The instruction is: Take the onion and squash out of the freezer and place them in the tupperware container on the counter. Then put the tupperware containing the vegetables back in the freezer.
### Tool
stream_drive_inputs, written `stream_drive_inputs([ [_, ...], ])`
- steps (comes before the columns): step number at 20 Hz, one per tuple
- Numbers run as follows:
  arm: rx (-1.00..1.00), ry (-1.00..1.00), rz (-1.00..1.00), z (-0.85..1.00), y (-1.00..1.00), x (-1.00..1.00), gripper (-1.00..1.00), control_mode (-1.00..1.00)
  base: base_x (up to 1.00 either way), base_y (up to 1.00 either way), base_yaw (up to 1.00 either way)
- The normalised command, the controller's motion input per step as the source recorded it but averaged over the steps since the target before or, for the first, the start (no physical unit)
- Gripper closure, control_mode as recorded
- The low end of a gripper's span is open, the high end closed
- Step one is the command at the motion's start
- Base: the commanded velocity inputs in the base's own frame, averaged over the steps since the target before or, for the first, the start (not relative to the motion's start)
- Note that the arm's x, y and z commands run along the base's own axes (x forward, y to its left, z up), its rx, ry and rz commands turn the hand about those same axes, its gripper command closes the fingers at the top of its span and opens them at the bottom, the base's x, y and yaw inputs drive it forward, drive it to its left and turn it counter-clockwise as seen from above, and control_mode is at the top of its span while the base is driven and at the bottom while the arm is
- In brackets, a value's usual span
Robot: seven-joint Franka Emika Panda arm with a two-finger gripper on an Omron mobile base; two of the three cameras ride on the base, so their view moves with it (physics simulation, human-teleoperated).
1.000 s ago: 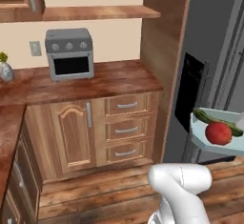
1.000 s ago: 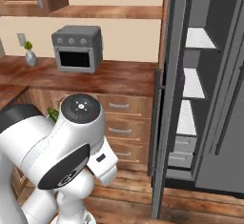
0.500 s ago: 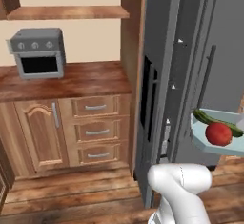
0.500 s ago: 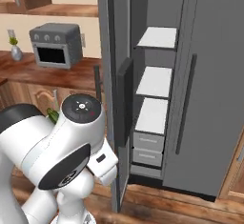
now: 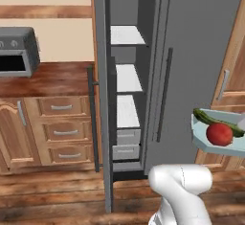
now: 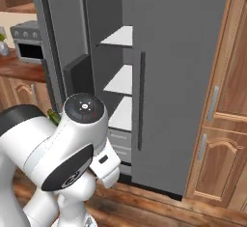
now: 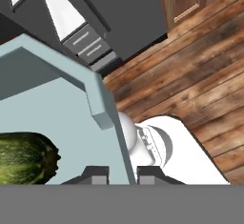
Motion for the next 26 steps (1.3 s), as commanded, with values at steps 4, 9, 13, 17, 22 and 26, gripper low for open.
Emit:
stream_drive_inputs([
  [4, 0.00, 0.00, 0.00, 0.00, 0.00, 0.00, 1.00, 1.00, 0.46, -0.39, -0.02],
  [9, 0.00, 0.00, 0.00, 0.00, 0.00, 0.00, 1.00, 1.00, 0.78, 0.07, -0.27],
  [13, 0.00, 0.00, 0.00, 0.00, 0.00, 0.00, 1.00, 1.00, 0.82, 0.19, -0.30],
  [17, 0.00, 0.00, 0.00, 0.00, 0.00, 0.00, 1.00, 1.00, 0.54, 0.44, -0.27],
  [22, 0.00, 0.00, 0.00, 0.00, 0.00, 0.00, 1.00, 1.00, 0.29, 0.75, -0.14],
  [26, 0.00, 0.00, 0.00, 0.00, 0.00, 0.00, 1.00, 1.00, 0.70, 0.36, -0.02],
])
